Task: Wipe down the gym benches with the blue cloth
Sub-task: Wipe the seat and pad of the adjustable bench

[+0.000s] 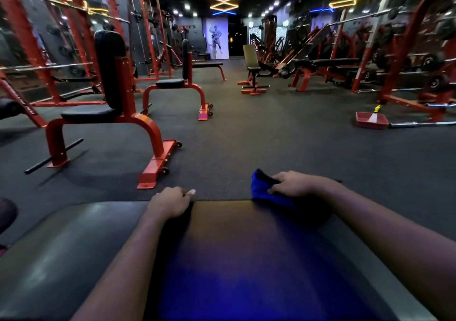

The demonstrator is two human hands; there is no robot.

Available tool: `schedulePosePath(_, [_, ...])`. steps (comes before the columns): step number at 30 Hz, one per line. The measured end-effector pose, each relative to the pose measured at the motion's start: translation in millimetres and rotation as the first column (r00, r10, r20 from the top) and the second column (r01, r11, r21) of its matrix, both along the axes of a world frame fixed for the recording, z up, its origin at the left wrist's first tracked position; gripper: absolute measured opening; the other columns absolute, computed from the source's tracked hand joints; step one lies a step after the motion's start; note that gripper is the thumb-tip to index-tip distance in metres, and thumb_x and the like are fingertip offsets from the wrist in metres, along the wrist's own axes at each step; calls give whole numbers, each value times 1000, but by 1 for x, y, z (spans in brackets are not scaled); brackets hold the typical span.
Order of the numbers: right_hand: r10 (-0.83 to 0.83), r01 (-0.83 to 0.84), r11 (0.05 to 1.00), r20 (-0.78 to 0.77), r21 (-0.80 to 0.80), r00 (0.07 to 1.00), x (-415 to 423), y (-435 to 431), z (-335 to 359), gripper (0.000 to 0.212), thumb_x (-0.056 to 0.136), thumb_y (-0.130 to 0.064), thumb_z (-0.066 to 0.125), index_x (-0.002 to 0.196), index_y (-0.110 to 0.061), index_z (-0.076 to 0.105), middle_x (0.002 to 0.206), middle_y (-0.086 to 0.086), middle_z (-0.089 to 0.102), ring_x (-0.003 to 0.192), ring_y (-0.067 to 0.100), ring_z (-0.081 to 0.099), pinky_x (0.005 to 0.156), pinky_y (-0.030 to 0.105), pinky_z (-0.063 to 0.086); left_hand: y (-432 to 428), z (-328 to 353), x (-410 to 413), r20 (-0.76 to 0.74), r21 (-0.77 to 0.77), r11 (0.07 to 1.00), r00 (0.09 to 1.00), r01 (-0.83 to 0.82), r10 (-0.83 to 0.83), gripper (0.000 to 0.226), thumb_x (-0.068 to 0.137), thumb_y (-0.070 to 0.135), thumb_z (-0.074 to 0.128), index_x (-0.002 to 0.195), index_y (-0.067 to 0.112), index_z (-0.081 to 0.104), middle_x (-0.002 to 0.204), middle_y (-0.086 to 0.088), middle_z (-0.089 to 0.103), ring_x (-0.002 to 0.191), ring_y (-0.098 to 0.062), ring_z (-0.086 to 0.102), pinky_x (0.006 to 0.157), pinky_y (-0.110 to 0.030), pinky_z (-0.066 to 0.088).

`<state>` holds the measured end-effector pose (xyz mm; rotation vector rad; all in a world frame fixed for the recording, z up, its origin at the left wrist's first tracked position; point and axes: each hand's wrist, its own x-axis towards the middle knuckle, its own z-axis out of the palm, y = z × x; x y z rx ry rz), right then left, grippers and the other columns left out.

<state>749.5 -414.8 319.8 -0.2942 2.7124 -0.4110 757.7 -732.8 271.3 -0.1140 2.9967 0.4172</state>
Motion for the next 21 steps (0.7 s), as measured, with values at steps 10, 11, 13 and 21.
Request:
schedulePosePath(10, [163,-171,977,-72,-126,984,-8,-113,-19,38,97,-40,51,134,-37,54,133,4,59,121,25,55,98,33,43,-31,0,-2,-56,42,999,998,-6,8,24,102,19,40,102,5,60,121,-20,63,116,-34,54,95,-34,42])
schedulePosePath(11, [166,-170,977,-42,-128,985,-9,-97,-17,35,98,-36,51,133,-33,56,132,3,60,119,22,56,99,31,42,-33,0,-4,-56,41,999,998,6,-4,24,101,19,41,102,5,60,120,-19,63,116,-34,54,95,-35,42])
schedulePosePath(13, [141,-139,983,11,-118,990,-9,-59,-14,31,100,-33,52,130,-30,59,130,1,61,115,18,57,98,28,42,-34,-1,-4,-52,43,999,998,31,-29,23,101,19,41,98,7,60,118,-19,64,114,-34,55,94,-36,43])
schedulePosePath(21, [106,-109,991,-48,-71,993,-24,-122,-27,21,95,-36,53,114,-32,62,120,9,66,108,25,62,94,35,48,-59,-5,12,-180,76,996,983,39,-25,32,101,27,42,71,20,44,101,-17,65,101,-34,58,86,-40,46])
